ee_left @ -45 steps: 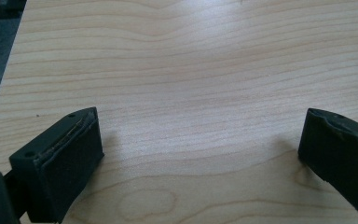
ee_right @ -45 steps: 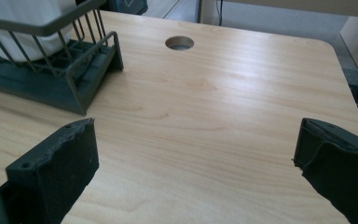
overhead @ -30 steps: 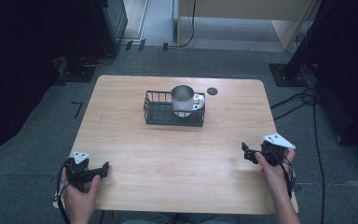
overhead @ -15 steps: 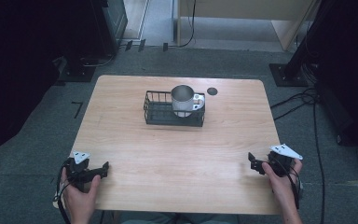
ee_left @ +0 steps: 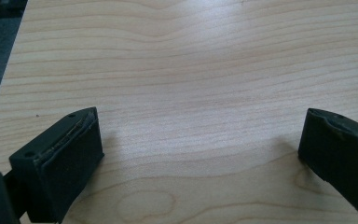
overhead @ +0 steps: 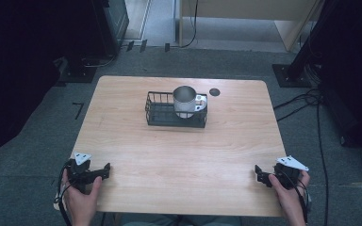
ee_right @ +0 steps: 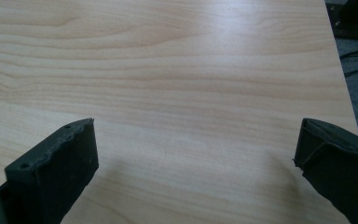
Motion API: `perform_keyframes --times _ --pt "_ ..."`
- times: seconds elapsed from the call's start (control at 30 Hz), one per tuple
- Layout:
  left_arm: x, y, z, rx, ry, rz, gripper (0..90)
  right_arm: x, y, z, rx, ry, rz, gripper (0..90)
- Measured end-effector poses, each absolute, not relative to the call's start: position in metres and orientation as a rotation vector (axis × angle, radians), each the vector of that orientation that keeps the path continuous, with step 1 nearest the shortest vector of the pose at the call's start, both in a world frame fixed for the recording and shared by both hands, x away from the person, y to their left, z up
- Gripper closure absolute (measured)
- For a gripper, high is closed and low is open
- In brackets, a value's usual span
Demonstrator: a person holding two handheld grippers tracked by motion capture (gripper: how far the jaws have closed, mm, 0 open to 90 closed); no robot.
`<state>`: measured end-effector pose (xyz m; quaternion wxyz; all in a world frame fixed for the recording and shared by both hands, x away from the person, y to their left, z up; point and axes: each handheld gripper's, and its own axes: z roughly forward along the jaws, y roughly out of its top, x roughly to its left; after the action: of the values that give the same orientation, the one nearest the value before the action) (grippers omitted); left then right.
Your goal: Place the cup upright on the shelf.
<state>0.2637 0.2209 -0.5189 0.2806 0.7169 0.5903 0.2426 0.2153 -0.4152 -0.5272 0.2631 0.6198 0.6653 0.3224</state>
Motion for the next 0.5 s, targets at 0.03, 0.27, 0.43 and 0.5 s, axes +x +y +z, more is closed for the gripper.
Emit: perform_keyframes --times 0.03,0.27,0.43,0.5 --pt "0.264 0.221 -0.519 1.921 1.582 0.651 0.0 0.213 -0.416 -0.527 1.678 1.799 0.867 0.0" --pt "0.264 0.221 -0.519 1.921 1.582 0.651 0.0 0.192 -0.425 -0.529 1.706 1.817 0.804 0.0" --pt "0.264 0.221 -0.519 1.921 1.582 0.651 0.0 0.184 -0.428 -0.53 1.709 1.832 0.802 0.0" --pt "0.264 0.221 -0.519 1.921 1.582 0.651 0.0 0.181 -0.429 -0.53 1.699 1.848 0.803 0.0"
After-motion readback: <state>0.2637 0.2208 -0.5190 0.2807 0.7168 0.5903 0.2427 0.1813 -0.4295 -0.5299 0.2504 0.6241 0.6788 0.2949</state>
